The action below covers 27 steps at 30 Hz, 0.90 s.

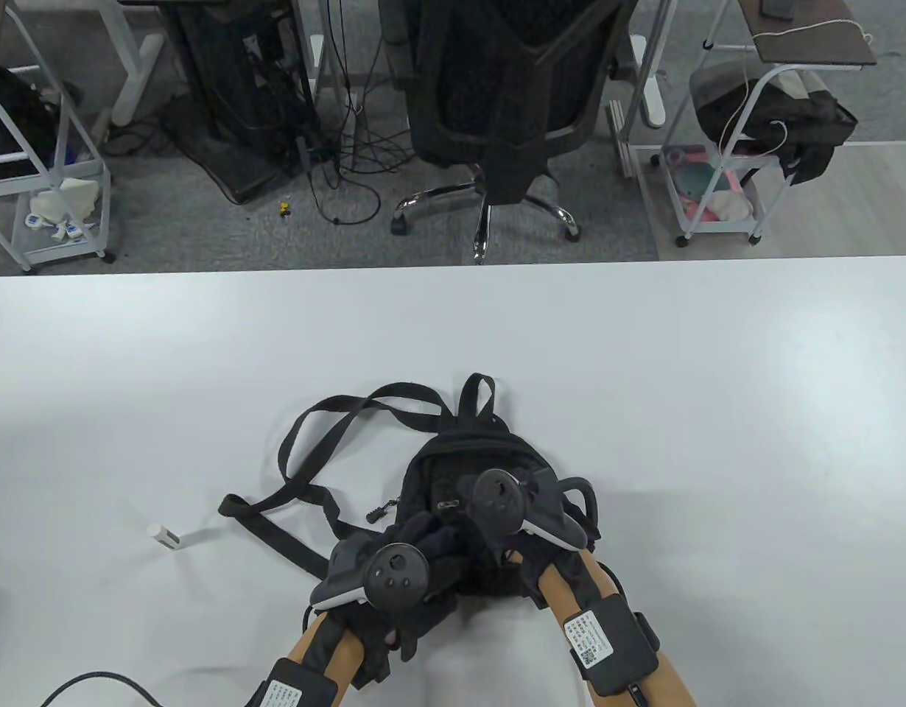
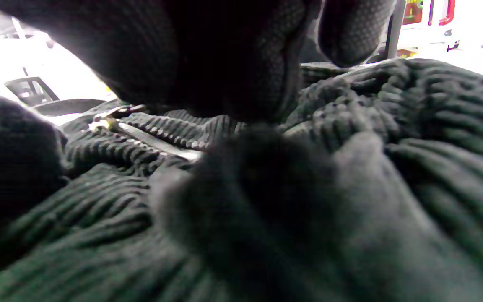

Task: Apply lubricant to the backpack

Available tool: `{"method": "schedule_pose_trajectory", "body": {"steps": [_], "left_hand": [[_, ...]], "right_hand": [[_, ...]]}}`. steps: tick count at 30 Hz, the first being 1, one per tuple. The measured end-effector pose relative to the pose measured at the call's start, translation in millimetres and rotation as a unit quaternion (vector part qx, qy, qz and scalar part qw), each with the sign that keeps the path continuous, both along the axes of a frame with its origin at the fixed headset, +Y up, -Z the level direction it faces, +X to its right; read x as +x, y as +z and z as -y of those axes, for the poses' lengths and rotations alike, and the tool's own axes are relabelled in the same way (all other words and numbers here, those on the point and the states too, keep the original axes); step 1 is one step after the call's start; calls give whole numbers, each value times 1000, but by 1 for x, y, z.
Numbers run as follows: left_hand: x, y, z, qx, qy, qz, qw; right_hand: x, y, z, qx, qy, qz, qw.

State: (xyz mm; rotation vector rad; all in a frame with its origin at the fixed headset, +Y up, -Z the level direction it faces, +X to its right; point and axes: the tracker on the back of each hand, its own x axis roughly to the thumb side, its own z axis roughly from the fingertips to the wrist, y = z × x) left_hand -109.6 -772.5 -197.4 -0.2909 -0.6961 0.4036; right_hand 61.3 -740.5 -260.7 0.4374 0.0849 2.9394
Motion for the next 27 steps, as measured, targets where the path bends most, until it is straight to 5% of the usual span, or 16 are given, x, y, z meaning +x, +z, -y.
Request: {"method": "schedule_pose_trajectory", "body": {"steps": [27], "left_hand": [[3, -7, 2, 10, -30, 13, 999]], "right_hand": [[-3, -4, 2, 6, 76, 58, 995]]}}
